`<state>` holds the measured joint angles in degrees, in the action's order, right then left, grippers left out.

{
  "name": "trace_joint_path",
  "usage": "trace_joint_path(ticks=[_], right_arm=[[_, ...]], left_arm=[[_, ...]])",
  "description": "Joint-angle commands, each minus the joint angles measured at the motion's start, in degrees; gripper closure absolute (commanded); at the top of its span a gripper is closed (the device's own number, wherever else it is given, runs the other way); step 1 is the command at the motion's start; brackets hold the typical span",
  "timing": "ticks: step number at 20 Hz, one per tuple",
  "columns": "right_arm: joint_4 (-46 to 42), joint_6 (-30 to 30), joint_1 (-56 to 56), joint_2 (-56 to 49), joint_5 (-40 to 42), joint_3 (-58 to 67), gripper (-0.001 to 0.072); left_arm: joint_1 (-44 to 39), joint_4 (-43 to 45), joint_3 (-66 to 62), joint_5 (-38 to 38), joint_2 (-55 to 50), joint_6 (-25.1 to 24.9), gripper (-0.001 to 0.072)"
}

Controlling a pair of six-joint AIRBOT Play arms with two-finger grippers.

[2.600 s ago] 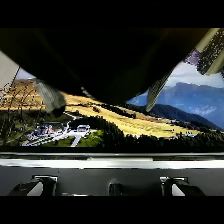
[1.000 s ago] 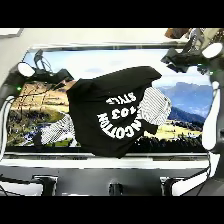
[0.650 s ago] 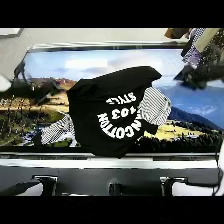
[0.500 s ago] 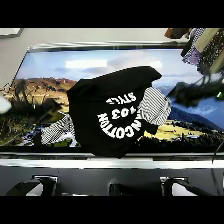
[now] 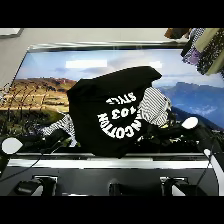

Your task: Fold the clothes and pants, and hang the long-sleeved shirts on hangers.

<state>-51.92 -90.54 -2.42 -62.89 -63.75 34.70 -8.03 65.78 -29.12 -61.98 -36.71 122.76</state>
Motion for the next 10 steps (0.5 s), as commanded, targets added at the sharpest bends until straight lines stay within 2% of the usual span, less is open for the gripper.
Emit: trace_joint_path(ticks=[1, 5, 10], right_arm=[[2.49, 0.17, 1.60, -4.28, 9.44, -2.51, 0.0146], [7.67, 3.28, 1.60, -7.69, 20.06, -2.51, 0.0147], [13.40, 7.02, 1.60, -8.55, 24.28, -2.51, 0.0158]], left_arm=[[-2.47, 0.07, 1.49, 0.09, 0.55, 2.86, -0.0013], [-2.54, 0.02, 1.51, 0.04, -0.20, 2.86, -0.0013], [-2.64, -3.82, 4.31, 0.11, -0.94, 2.78, -0.0013]])
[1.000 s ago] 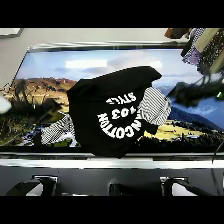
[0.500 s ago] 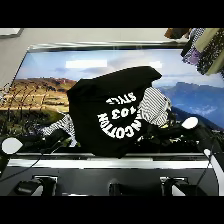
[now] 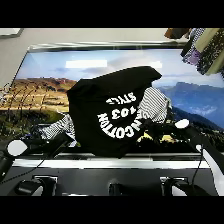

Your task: Fold the clothes and pants, and hang the long-sleeved shirts on hangers.

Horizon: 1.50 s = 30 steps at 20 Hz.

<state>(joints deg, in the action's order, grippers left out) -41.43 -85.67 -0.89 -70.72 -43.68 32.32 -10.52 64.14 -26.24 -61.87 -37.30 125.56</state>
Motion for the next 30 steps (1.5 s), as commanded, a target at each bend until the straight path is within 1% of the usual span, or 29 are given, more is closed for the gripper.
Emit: trace_joint_path(ticks=[1, 2, 3, 4, 5, 7, 11, 13, 14, 15, 16, 17, 18, 19, 20, 21, 23, 25, 26, 27, 28, 29, 30], right_arm=[[2.86, 2.14, 0.07, -0.72, 4.42, -0.13, 0.0213], [2.84, 2.27, 0.07, -0.72, 4.35, -0.13, 0.0339], [2.84, 3.21, 0.07, -0.70, 3.82, -0.13, 0.0537], [2.84, 3.85, 0.07, -0.70, 2.73, -0.13, 0.0657], [2.84, 3.82, 0.07, -0.59, 0.70, -0.13, 0.0680], [2.69, 3.41, 0.07, 0.83, -3.17, -0.13, 0.0681], [-1.31, -3.37, 0.07, 6.80, -9.03, -0.13, 0.0681], [-3.04, -4.66, 0.07, 9.90, -11.69, -0.13, 0.0681], [-4.02, -5.95, 0.07, 11.17, -12.87, -0.13, 0.0681], [-4.83, -6.99, 0.07, 12.37, -13.92, -0.13, 0.0681], [-5.35, -7.48, 0.07, 13.33, -15.10, -0.13, 0.0681], [-6.08, -8.44, 0.07, 14.38, -16.57, -0.13, 0.0681], [-6.75, -8.98, 0.07, 15.67, -18.53, -0.13, 0.0681], [-7.74, -10.25, 0.07, 17.33, -21.53, -0.13, 0.0681], [-9.51, -12.35, 0.09, 19.71, -25.86, -0.15, 0.0682], [-12.04, -15.06, 0.09, 22.56, -30.82, -0.15, 0.0683], [-17.49, -21.46, 0.07, 30.42, -42.29, -0.13, 0.0683], [-18.01, -29.49, 0.07, 39.56, -52.94, -0.13, 0.0683], [-16.96, -34.21, 0.07, 43.74, -56.48, -0.13, 0.0682], [-16.11, -37.59, 0.07, 46.51, -57.81, -0.13, 0.0682], [-15.21, -40.26, 0.07, 47.82, -57.46, -0.13, 0.0682], [-14.43, -41.59, 0.07, 47.58, -55.39, -0.04, 0.0682], [-13.81, -41.66, 0.07, 46.03, -51.47, 0.37, 0.0682]], left_arm=[[-0.74, -2.23, 2.01, 0.44, -0.39, 0.00, -0.0013], [-1.81, -2.23, 2.54, 1.70, -0.42, 0.04, -0.0013], [-3.13, -2.51, 2.82, 3.37, -0.74, 0.09, -0.0013], [-4.70, -3.04, 2.95, 5.31, -1.62, 0.37, -0.0013], [-6.32, -3.69, 3.02, 7.23, -2.89, 0.94, -0.0013], [-10.08, -5.60, 3.02, 12.00, -7.10, 0.94, -0.0013], [-18.75, -10.56, 2.99, 24.87, -16.98, 0.90, -0.0013], [-22.05, -13.29, 2.93, 31.08, -21.20, 0.92, -0.0013], [-22.45, -14.01, 2.82, 32.44, -22.84, 0.92, -0.0012], [-22.40, -15.21, 2.82, 33.07, -24.00, 0.92, 0.0012], [-22.29, -15.28, 2.67, 33.00, -24.55, 0.79, 0.0244], [-22.01, -15.28, 2.32, 32.52, -24.28, -1.40, 0.0622], [-21.51, -15.08, 1.44, 30.71, -23.71, -3.72, 0.0679], [-20.20, -15.06, 0.31, 27.34, -22.86, -6.12, 0.0680], [-18.36, -14.25, -0.98, 22.88, -21.46, -10.25, 0.0680], [-16.33, -12.17, -2.23, 16.92, -19.54, -13.44, 0.0680], [-13.09, -7.48, -4.28, 3.13, -14.45, -15.72, 0.0680], [-11.87, -6.64, -5.95, -8.68, -8.11, -17.00, 0.0681], [-11.96, -6.97, -6.88, -11.85, -5.16, -16.39, 0.0681], [-11.93, -8.09, -7.85, -12.61, -2.75, -14.73, 0.0682], [-11.91, -8.85, -8.92, -11.47, -1.53, -13.16, 0.0682], [-11.80, -9.84, -10.40, -9.55, -1.64, -12.59, 0.0682], [-11.21, -11.23, -11.72, -7.61, -2.62, -12.35, 0.0682]])
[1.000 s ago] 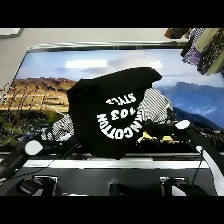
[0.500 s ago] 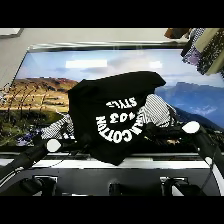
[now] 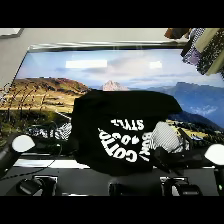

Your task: Fold the clothes and pants, and hang the long-sleeved shirts on hangers.

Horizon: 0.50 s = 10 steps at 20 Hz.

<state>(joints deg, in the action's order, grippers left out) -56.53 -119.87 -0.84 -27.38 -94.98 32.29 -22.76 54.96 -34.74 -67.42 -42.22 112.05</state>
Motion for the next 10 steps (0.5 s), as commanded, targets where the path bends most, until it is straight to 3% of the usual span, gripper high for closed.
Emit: trace_joint_path(ticks=[1, 5, 7, 10], right_arm=[[1.75, -7.45, -0.02, 0.22, 4.11, 1.18, 0.0681], [2.05, -3.72, -0.02, -16.39, 22.12, 7.52, 0.0681], [3.43, -1.60, -0.02, -25.59, 27.04, 9.27, 0.0680], [13.77, 5.92, -0.02, -38.29, 34.14, 9.60, 0.0658]], left_arm=[[2.38, -3.87, -4.48, -0.42, 0.44, 2.08, 0.0682], [9.51, -11.74, -8.09, 3.87, -11.39, -0.33, 0.0682], [11.76, -12.07, -10.34, 4.50, -19.19, -2.25, 0.0682], [12.31, -12.59, -15.91, 4.48, -31.82, -5.68, 0.0682]])
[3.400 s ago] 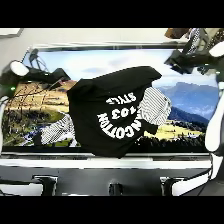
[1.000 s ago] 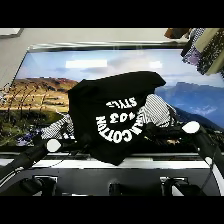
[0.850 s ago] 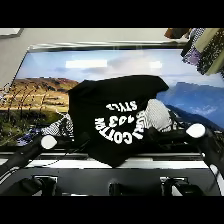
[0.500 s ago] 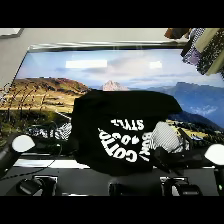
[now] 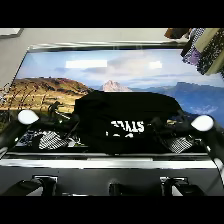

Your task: Fold the clothes and pants, and hang the long-sleeved shirts on hangers.

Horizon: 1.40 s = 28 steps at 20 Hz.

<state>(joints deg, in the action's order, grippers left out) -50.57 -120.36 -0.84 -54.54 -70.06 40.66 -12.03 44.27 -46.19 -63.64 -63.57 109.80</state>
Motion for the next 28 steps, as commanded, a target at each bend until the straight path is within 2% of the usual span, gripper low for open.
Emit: trace_joint_path(ticks=[1, 2, 3, 5, 6, 7, 8, 9, 11, 14, 15, 16, 19, 22, 25, 28], right_arm=[[10.19, 8.72, -0.02, -14.10, 12.22, 1.22, 0.0639], [11.89, 10.84, -0.02, -16.61, 15.28, 1.22, 0.0617], [12.83, 12.48, -0.02, -18.14, 17.62, 1.22, 0.0561], [12.22, 15.78, -0.09, -18.18, 21.07, 1.57, 0.0526], [9.94, 16.70, -0.09, -17.35, 21.07, 2.75, 0.0480], [5.22, 16.70, -0.09, -16.00, 19.78, 4.98, 0.0428], [-0.70, 16.63, -0.09, -14.36, 17.18, 7.80, 0.0293], [-6.73, 16.41, -0.09, -12.39, 13.55, 10.86, 0.0244], [-15.98, 15.58, -0.02, -6.78, 4.04, 16.04, 0.0244], [-19.34, 15.41, 2.08, 2.47, -5.29, 14.99, 0.0244], [-20.41, 14.36, 4.35, 4.50, -6.34, 13.62, 0.0244], [-22.10, 10.71, 8.61, 6.93, -5.60, 10.84, 0.0244], [-27.12, 1.75, 21.18, 6.62, 3.56, 4.79, 0.0244], [-27.85, -2.97, 31.54, -0.37, 12.37, 4.20, 0.0244], [-30.71, -6.25, 35.21, -7.48, 19.71, 4.20, 0.0245], [-39.36, -10.60, 35.19, -11.82, 21.11, 4.20, 0.0248]], left_arm=[[1.60, -2.19, -6.58, 0.72, -14.10, -4.02, 0.0682], [1.60, -2.29, -8.87, 0.74, -17.55, -4.02, 0.0681], [1.62, -2.29, -11.02, 0.92, -20.15, -4.04, 0.0681], [1.73, -2.25, -15.23, 0.94, -23.50, -6.62, 0.0674], [2.16, -1.66, -16.92, 1.07, -23.74, -7.43, 0.0627], [2.99, 0.04, -18.45, 0.94, -23.17, -7.93, 0.0490], [3.96, 2.75, -19.78, 0.20, -22.10, -8.11, 0.0367], [4.96, 6.62, -20.96, -0.74, -20.39, -8.28, 0.0326], [6.43, 15.85, -21.62, -2.62, -15.04, -8.28, 0.0209], [5.18, 27.04, -19.28, -5.35, -5.73, -8.28, 0.0195], [4.39, 28.11, -17.77, -5.07, -3.32, -8.28, 0.0195], [2.95, 28.28, -14.93, -3.76, 0.09, -8.22, 0.0195], [-2.34, 28.33, -7.08, 1.66, 6.34, -4.20, 0.0195], [-7.69, 28.44, -2.95, 3.28, 7.37, -1.29, 0.0195], [-11.34, 29.35, -2.08, 4.85, 7.21, -0.72, 0.0196], [-11.67, 30.47, -2.08, 4.81, 7.19, 0.81, 0.0196]])
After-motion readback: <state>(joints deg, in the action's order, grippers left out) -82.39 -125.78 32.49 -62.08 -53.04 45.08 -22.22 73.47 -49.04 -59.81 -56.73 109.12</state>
